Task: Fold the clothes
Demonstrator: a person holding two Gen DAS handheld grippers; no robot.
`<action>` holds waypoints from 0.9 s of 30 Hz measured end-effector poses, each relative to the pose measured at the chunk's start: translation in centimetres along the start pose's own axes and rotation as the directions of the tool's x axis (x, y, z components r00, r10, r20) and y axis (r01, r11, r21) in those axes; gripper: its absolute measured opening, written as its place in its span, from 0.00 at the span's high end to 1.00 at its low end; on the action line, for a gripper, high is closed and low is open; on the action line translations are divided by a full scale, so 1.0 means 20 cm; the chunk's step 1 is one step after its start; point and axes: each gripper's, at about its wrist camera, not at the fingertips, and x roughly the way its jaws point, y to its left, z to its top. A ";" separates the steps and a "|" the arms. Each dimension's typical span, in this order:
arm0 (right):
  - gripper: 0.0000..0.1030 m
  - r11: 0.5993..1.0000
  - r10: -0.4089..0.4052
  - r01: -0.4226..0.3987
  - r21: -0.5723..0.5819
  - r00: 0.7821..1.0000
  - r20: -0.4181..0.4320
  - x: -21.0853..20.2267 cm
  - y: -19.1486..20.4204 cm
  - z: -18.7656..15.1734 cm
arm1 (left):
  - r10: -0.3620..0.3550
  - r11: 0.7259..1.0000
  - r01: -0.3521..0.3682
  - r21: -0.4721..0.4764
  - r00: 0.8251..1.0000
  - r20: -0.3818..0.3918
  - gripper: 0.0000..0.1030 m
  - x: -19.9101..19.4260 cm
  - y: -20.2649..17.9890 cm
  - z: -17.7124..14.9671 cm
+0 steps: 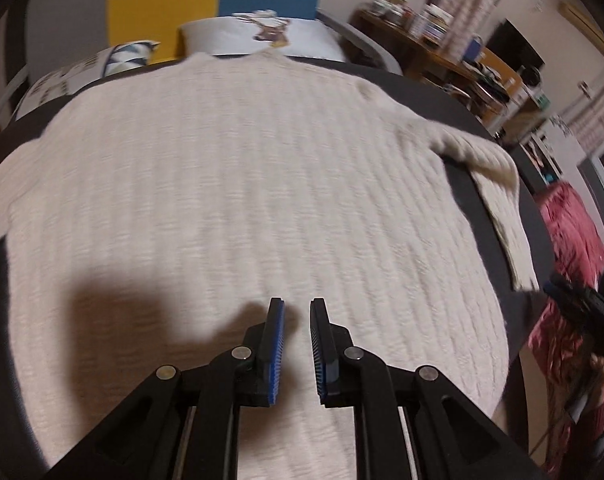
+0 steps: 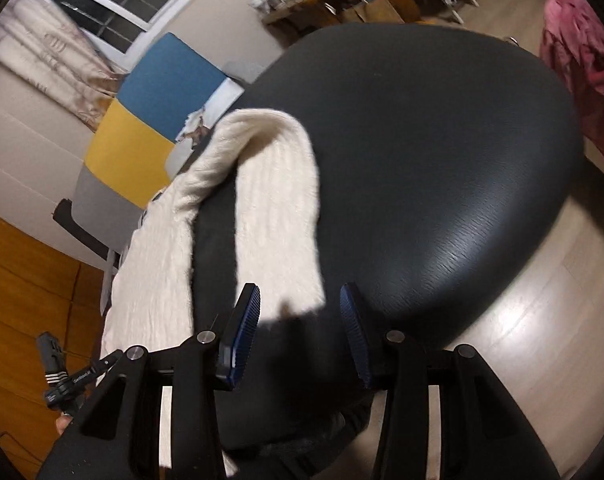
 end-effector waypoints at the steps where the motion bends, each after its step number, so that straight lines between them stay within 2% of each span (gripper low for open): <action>1: 0.56 0.999 -0.036 0.036 -0.028 0.999 -0.002 0.03 0.02 0.01 | -0.002 1.000 0.002 0.009 1.000 0.000 0.88 0.00 -0.01 0.00; 3: 0.56 0.990 -0.110 0.108 -0.085 0.994 -0.011 0.09 0.07 0.01 | -0.008 1.000 0.008 0.023 1.000 -0.002 0.88 0.01 -0.04 0.03; 5: 0.56 0.963 -0.175 0.173 -0.205 0.985 0.006 0.12 0.12 0.01 | -0.016 0.999 0.016 0.037 1.000 0.007 0.88 0.03 -0.07 0.08; 8: 0.79 0.888 -0.293 0.283 -0.362 0.956 0.028 0.19 0.21 0.00 | -0.015 0.998 0.014 0.069 1.000 0.015 0.88 0.11 -0.13 0.20; 11: 0.92 0.842 -0.350 0.331 -0.425 0.936 0.035 0.18 0.23 0.04 | -0.009 0.994 0.005 0.113 0.999 0.032 0.88 0.17 -0.20 0.37; 12: 0.92 0.830 -0.369 0.348 -0.437 0.929 0.040 0.16 0.23 0.07 | -0.006 0.992 0.000 0.128 0.999 0.044 0.88 0.20 -0.23 0.43; 14: 0.92 0.837 -0.356 0.340 -0.428 0.933 0.044 0.06 0.20 0.13 | -0.005 0.987 -0.005 0.160 0.998 0.058 0.88 0.26 -0.29 0.53; 17: 0.92 0.808 -0.399 0.384 -0.447 0.915 0.063 -0.03 0.15 0.22 | 0.009 0.980 -0.018 0.198 0.999 0.045 0.88 0.38 -0.36 0.64; 22: 0.92 0.713 -0.539 0.511 -0.480 0.837 0.091 0.00 0.02 0.46 | 0.052 0.966 -0.044 0.254 0.998 -0.026 0.88 0.59 -0.44 0.65; 25: 0.91 0.703 -0.593 0.580 -0.411 0.797 0.111 0.03 -0.09 0.61 | 0.075 0.953 -0.072 0.295 0.997 0.002 0.88 0.61 -0.46 0.62; 27: 0.85 0.696 -0.627 0.623 -0.357 0.769 0.122 0.05 -0.17 0.71 | 0.090 0.941 -0.091 0.326 0.996 0.019 0.88 0.60 -0.47 0.59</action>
